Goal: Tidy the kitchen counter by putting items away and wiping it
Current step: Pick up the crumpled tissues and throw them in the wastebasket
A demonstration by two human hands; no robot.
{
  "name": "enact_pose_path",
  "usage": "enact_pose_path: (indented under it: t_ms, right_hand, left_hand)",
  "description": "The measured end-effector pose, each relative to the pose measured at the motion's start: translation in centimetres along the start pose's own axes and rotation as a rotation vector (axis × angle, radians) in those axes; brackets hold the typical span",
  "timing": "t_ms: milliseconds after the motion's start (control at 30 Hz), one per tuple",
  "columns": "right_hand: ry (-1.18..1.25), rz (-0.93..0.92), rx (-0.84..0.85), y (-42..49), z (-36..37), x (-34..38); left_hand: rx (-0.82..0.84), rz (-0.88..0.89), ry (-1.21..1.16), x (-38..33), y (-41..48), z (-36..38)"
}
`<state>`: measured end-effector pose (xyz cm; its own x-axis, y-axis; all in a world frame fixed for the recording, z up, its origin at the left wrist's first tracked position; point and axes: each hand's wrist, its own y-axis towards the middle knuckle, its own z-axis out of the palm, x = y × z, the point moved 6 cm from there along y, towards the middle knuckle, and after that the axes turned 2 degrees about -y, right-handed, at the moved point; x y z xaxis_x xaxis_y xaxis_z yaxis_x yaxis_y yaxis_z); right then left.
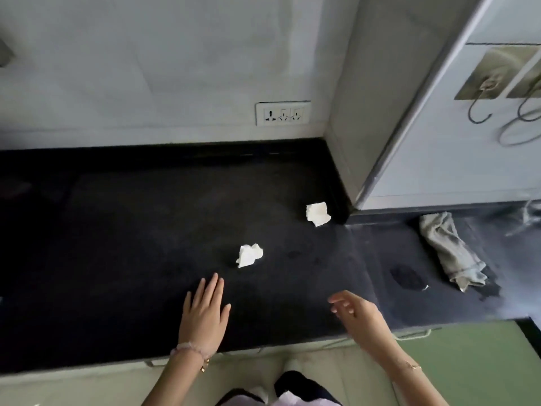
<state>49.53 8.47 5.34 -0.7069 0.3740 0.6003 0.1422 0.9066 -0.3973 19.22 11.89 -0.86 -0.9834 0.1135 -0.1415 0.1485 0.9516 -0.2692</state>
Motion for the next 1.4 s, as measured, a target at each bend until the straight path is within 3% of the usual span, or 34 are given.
enact_pose_path:
  t_ms: [167,300,433,533,600,833,933,1100,1233,1300,1400]
  right_hand:
    - [-0.04,-0.168,-0.094,8.0,-4.1,2.8]
    - [-0.27,-0.338,-0.152,15.0,-5.7,5.6]
    - [-0.45,-0.411,-0.068,18.9,-4.5,6.8]
    - [-0.512,-0.39,-0.009,20.2,-3.4,6.5]
    - [-0.487,-0.383,-0.048,20.4,-3.2,6.4]
    - [-0.324,-0.314,-0.163,19.5,-4.1,6.3]
    - [-0.229,-0.274,-0.192,18.2,-5.0,6.1]
    - [-0.04,-0.147,-0.183,16.0,-5.8,4.1]
    - [0.107,-0.07,-0.172,14.1,-6.6,2.6]
    - [0.153,-0.061,-0.176,13.1,-6.9,2.1]
    - [0.201,-0.055,-0.212,11.6,-7.5,1.1]
  left_hand:
    - [0.059,-0.027,0.087,-1.0,-0.4,0.8]
    - [0.005,-0.117,0.089,-0.7,-0.5,0.3]
    - [0.063,-0.149,0.05,-0.7,-0.7,0.2]
    - [-0.043,-0.195,0.006,-0.5,-0.3,-0.6]
    - [-0.081,-0.228,0.014,-0.4,-0.3,-1.1]
    - [-0.222,-0.213,-0.285,-1.7,2.5,-4.5]
    - [-0.281,-0.097,-0.319,-3.5,5.0,-6.5]
    - [-0.065,-0.003,-0.231,-6.3,8.7,-6.8]
    - [-0.024,-0.034,-0.2,-6.9,8.8,-6.2]
    - [-0.029,-0.091,-0.288,-6.8,8.6,-5.9]
    - [-0.046,-0.194,-0.598,-6.5,7.8,-6.0]
